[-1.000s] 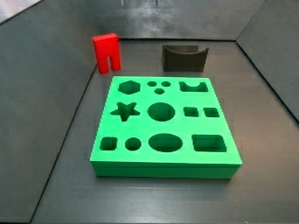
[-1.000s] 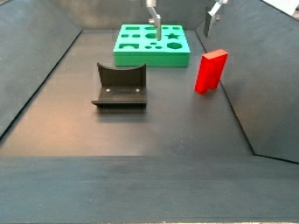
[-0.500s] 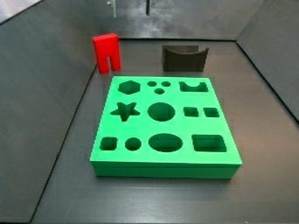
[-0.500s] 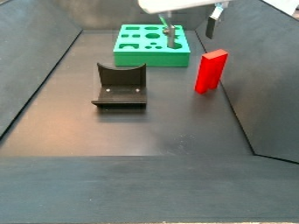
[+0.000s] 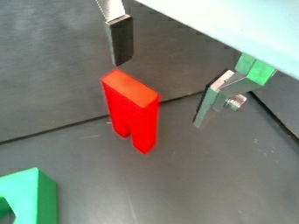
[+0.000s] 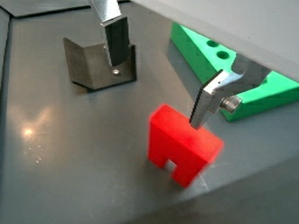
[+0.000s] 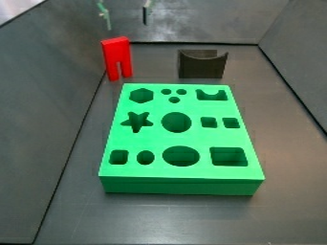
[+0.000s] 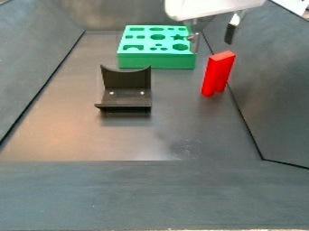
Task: Pick up the double-square object. Move up. Move to above the board. Insert the double-square object.
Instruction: Pick up the double-square object.
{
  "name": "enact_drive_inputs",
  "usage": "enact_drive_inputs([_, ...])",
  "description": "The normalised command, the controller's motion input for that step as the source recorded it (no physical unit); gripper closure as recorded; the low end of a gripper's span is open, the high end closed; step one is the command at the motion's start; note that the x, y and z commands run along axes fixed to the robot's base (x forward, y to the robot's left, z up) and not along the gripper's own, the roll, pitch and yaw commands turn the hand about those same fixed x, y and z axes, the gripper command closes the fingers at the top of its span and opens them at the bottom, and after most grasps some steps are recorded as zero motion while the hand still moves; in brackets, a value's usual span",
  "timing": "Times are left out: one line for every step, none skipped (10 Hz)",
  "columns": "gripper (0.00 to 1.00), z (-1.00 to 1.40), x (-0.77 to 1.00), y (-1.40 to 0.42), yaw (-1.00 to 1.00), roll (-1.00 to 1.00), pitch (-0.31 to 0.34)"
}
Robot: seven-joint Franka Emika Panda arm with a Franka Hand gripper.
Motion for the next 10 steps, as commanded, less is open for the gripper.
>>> enact_drive_inputs([0.0, -0.15, -0.85, -0.27, 0.0, 0.08, -0.274])
enact_drive_inputs([0.0, -0.15, -0.69, -0.21, 0.0, 0.04, -0.283])
enact_drive_inputs([0.0, -0.05, 0.0, -0.02, 0.0, 0.0, 0.0])
enact_drive_inputs([0.0, -0.36, 0.0, 0.0, 0.01, 0.0, -0.056])
enact_drive_inputs([0.0, -0.43, 0.05, 0.0, 0.03, -0.05, -0.067])
enact_drive_inputs([0.0, -0.3, 0.14, 0.0, 0.04, -0.07, -0.017])
enact_drive_inputs([0.0, -0.25, 0.14, 0.0, 0.0, -0.07, 0.0])
enact_drive_inputs([0.0, -0.25, 0.01, 0.0, 0.0, -0.06, -0.021])
enact_drive_inputs([0.0, -0.27, 0.0, 0.03, 0.05, -0.06, -0.037])
enact_drive_inputs([0.0, -0.36, 0.0, 0.07, 0.15, -0.06, -0.044])
